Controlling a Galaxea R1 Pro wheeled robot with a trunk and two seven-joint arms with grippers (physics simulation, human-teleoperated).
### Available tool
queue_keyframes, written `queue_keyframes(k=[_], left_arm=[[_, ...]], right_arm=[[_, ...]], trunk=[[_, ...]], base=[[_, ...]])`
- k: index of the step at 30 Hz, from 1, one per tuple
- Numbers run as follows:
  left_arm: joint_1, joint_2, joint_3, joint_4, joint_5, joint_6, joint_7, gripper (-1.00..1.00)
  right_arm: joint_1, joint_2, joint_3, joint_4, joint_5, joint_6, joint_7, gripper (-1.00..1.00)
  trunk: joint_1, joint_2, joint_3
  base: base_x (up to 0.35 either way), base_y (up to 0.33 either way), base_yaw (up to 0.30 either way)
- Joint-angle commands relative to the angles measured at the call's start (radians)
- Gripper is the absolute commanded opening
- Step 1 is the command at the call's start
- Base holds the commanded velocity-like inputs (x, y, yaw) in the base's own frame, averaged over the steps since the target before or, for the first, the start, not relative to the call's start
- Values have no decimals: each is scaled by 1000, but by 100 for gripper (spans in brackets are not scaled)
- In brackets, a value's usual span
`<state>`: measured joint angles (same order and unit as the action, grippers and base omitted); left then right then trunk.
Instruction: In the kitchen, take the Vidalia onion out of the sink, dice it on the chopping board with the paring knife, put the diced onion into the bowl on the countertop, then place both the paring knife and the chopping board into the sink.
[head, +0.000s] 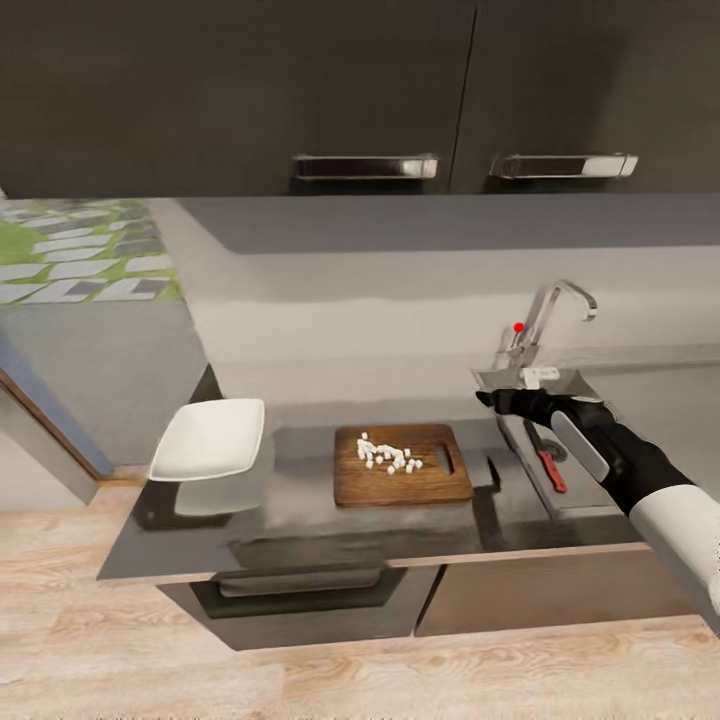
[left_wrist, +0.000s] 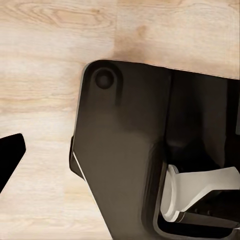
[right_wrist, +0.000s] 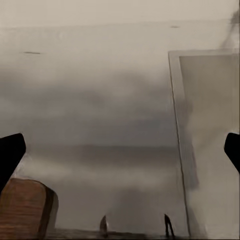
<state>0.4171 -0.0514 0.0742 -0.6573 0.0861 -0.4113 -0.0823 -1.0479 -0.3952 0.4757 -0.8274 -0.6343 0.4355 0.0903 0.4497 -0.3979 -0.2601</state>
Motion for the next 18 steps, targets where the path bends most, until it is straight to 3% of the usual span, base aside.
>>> queue_keyframes(k=[1,8,18], left_arm=[[0,-1,3,-1,9,0,-9,100],[0,-1,3,0,9,0,-8,100],[0,-1,3,1,9,0,-9,100]], right_arm=[[-1,3,3,1,-1,3,0,100],[-1,8,3,5,2,3,-1,100],[-1,9,3,8,2,3,-1,100]], trunk=[[0,-2,-2],[0,-2,-2],[0,-2,-2]], base=[[-211,230,0],[-224,195,0],[-96,24,0]])
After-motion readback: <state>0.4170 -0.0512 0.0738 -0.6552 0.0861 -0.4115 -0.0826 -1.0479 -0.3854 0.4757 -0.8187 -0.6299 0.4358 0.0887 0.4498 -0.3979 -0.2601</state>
